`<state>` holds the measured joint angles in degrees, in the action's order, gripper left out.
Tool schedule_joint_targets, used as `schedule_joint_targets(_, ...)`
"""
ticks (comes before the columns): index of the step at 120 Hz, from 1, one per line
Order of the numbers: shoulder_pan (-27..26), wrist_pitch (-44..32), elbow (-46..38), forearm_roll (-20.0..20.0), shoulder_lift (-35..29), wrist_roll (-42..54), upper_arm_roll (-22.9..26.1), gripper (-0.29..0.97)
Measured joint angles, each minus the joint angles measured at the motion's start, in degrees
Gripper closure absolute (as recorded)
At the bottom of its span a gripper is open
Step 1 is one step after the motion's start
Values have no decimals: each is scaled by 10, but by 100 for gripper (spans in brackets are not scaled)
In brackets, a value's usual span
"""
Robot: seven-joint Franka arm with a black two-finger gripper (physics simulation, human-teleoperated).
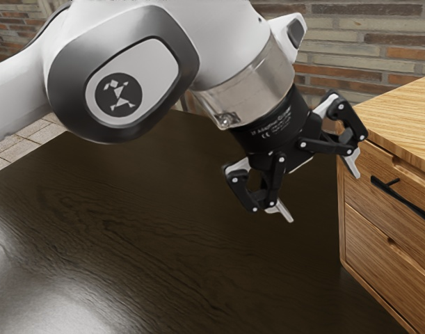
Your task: Pull the drawer handle with one arm to open the drawer
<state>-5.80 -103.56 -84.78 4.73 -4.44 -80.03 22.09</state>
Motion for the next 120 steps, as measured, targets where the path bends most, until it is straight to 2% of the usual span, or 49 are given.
schedule_joint_targets(42,-12,-11,7,-2,30,-10,15,20)
schedule_joint_targets(88,-24,-12,56,-8,82,-15,15,26)
schedule_joint_targets(105,-14,-10,87,-19,110,-16,15,26)
schedule_joint_targets(120,-27,-8,94,-26,116,-17,14,27)
